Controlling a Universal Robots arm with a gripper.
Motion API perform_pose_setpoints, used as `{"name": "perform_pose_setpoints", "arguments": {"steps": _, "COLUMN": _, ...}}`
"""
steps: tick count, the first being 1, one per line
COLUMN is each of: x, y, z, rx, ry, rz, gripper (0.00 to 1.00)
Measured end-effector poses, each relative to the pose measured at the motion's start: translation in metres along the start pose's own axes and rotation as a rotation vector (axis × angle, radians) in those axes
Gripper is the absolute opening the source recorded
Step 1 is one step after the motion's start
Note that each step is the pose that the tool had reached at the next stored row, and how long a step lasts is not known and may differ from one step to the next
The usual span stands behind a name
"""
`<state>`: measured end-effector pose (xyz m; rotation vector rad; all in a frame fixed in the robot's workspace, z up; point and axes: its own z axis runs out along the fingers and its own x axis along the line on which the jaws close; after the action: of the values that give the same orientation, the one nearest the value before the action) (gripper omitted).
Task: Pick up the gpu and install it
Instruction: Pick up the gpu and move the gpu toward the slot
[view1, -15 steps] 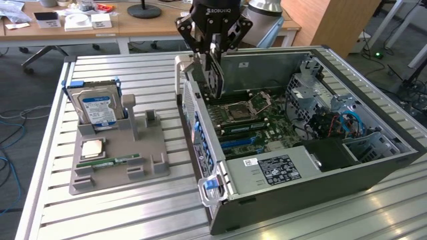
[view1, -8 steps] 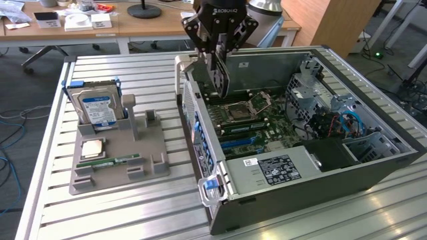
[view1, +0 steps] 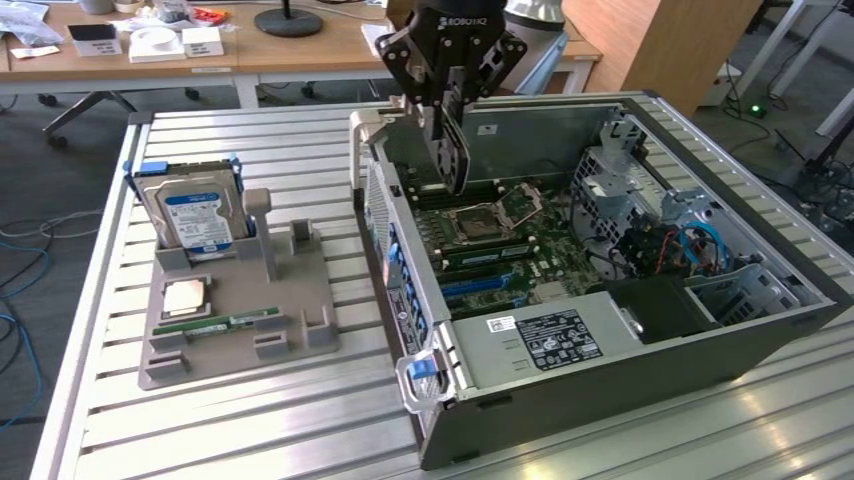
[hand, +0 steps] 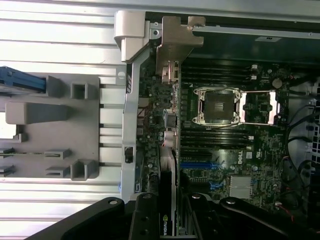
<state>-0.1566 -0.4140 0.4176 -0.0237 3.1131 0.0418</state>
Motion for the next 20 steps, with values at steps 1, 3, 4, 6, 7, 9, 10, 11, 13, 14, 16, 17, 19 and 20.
{"name": "perform_pose_setpoints", "arguments": {"steps": 1, "x": -0.001, "y": 0.0, "z": 0.0001, "rx": -0.0001, "ry": 0.0, "rz": 0.0, "gripper": 0.26}}
{"name": "perform_pose_setpoints", "arguments": {"steps": 3, "x": -0.005, "y": -0.0001, "z": 0.0002, "rx": -0.0001, "ry": 0.0, "rz": 0.0, "gripper": 0.26}}
{"name": "perform_pose_setpoints", "arguments": {"steps": 4, "x": -0.006, "y": -0.0001, "z": 0.0002, "rx": 0.0, "ry": 0.0, "rz": 0.0, "gripper": 0.26}}
{"name": "perform_pose_setpoints", "arguments": {"steps": 6, "x": -0.009, "y": -0.0001, "z": 0.0003, "rx": 0.0, "ry": 0.0, "rz": 0.0, "gripper": 0.26}}
{"name": "perform_pose_setpoints", "arguments": {"steps": 7, "x": -0.011, "y": -0.0002, "z": 0.0003, "rx": 0.0, "ry": 0.0, "rz": 0.0, "gripper": 0.26}}
{"name": "perform_pose_setpoints", "arguments": {"steps": 9, "x": -0.013, "y": -0.0002, "z": 0.0004, "rx": 0.0, "ry": 0.0, "rz": 0.0, "gripper": 0.26}}
{"name": "perform_pose_setpoints", "arguments": {"steps": 10, "x": -0.015, "y": -0.0002, "z": 0.0004, "rx": -0.0001, "ry": 0.0, "rz": 0.0, "gripper": 0.26}}
{"name": "perform_pose_setpoints", "arguments": {"steps": 11, "x": -0.016, "y": -0.0003, "z": 0.0005, "rx": 0.0, "ry": 0.0, "rz": 0.0, "gripper": 0.26}}
{"name": "perform_pose_setpoints", "arguments": {"steps": 13, "x": -0.019, "y": -0.0003, "z": 0.0005, "rx": 0.0, "ry": 0.0, "rz": 0.0, "gripper": 0.26}}
{"name": "perform_pose_setpoints", "arguments": {"steps": 14, "x": -0.02, "y": -0.0003, "z": 0.0006, "rx": 0.0, "ry": 0.0, "rz": 0.0, "gripper": 0.26}}
{"name": "perform_pose_setpoints", "arguments": {"steps": 16, "x": -0.023, "y": -0.0004, "z": 0.0006, "rx": 0.0, "ry": 0.0, "rz": 0.0, "gripper": 0.26}}
{"name": "perform_pose_setpoints", "arguments": {"steps": 17, "x": -0.025, "y": -0.0004, "z": 0.0007, "rx": 0.0, "ry": 0.0, "rz": 0.0, "gripper": 0.26}}
{"name": "perform_pose_setpoints", "arguments": {"steps": 19, "x": -0.028, "y": -0.0004, "z": 0.0008, "rx": 0.0, "ry": 0.0, "rz": 0.0, "gripper": 0.26}}
{"name": "perform_pose_setpoints", "arguments": {"steps": 20, "x": -0.03, "y": -0.0005, "z": 0.0008, "rx": 0.0, "ry": 0.0001, "rz": 0.0, "gripper": 0.26}}
